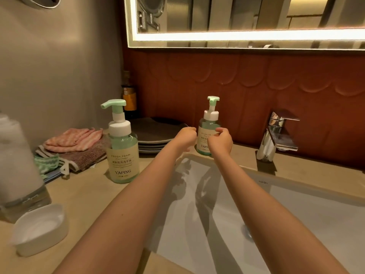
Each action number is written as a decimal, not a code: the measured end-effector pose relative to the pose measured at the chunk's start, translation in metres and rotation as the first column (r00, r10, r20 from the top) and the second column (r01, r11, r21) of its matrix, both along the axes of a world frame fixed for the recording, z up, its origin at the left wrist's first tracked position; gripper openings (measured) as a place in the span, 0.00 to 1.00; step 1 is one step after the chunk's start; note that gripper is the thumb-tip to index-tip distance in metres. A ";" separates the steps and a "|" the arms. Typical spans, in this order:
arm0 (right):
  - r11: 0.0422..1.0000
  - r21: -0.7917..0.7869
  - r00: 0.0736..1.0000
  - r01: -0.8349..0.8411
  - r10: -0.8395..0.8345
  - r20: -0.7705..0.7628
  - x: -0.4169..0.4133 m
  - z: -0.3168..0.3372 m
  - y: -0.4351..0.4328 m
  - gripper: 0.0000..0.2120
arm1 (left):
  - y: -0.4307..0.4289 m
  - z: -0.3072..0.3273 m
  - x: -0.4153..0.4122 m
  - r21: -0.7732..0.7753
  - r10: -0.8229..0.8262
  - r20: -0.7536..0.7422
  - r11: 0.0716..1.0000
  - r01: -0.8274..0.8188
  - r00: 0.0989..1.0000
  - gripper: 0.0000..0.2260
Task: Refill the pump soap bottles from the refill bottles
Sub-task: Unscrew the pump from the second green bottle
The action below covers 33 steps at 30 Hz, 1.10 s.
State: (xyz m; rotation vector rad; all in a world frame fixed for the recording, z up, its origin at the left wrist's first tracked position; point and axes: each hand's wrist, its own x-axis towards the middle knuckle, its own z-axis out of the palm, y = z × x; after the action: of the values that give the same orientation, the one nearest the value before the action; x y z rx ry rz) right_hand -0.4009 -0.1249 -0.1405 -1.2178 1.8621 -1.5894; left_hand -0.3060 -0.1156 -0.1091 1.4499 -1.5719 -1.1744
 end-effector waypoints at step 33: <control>0.837 0.135 0.777 -0.530 0.543 -0.318 0.167 0.036 0.078 0.34 | 0.090 -0.015 0.162 -0.439 0.527 0.263 0.811 -0.386 0.808 0.30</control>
State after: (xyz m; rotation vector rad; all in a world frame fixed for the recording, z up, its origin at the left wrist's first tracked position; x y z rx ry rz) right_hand -0.2341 -0.0467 -0.1043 -1.9015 1.5027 -1.0656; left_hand -0.1436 -0.0256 -0.1237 1.7309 -1.4454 -0.2986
